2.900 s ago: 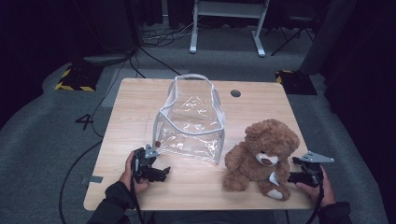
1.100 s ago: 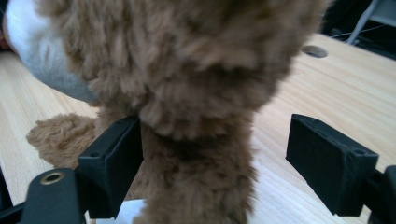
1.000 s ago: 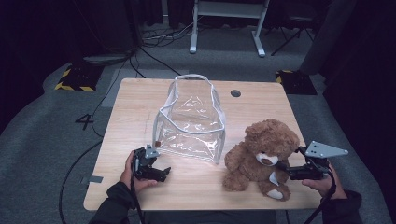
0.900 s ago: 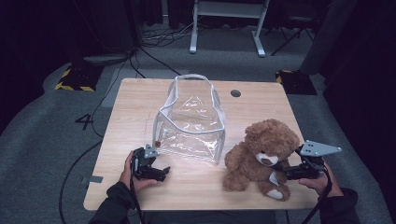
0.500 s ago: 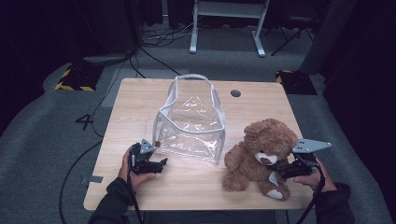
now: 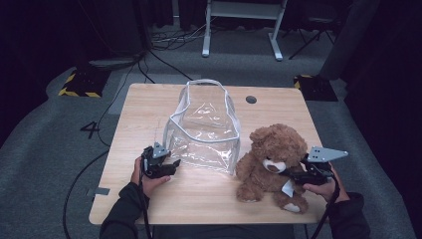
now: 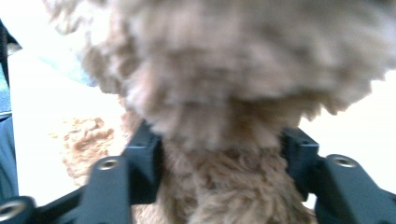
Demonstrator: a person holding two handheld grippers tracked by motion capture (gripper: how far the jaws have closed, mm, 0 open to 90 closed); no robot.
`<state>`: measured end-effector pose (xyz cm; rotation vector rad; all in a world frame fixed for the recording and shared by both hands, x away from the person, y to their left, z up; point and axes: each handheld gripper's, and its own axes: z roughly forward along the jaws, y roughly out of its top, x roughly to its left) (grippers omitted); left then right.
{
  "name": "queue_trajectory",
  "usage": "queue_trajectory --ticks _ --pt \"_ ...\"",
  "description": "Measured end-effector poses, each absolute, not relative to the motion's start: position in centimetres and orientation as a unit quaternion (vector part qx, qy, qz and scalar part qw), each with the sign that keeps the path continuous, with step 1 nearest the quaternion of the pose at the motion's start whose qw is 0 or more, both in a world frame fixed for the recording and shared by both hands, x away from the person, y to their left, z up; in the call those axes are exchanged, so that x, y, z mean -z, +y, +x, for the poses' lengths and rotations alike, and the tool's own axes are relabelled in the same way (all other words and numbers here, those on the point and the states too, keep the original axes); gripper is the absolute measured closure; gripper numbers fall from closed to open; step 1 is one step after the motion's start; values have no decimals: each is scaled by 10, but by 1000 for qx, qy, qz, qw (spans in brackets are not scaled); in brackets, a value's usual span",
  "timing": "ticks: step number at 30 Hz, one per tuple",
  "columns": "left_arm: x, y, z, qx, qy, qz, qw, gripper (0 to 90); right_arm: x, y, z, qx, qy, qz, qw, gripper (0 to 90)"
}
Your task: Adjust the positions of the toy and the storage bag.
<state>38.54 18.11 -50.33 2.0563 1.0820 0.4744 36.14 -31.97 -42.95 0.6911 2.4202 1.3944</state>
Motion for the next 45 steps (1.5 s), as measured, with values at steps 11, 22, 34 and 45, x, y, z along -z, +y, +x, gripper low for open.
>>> queue_trajectory --ticks 11,22,34,45 --pt "502 159 394 -170 410 812 378 503 431 -345 352 -486 820 251 168 630" --pt "501 142 403 -181 383 823 377 754 432 -363 352 -489 811 268 175 630" --pt "500 128 408 -128 360 832 403 857 432 -378 349 -490 803 286 183 641" --pt "499 114 401 -90 322 849 409 859 433 -397 346 -493 792 307 189 649"
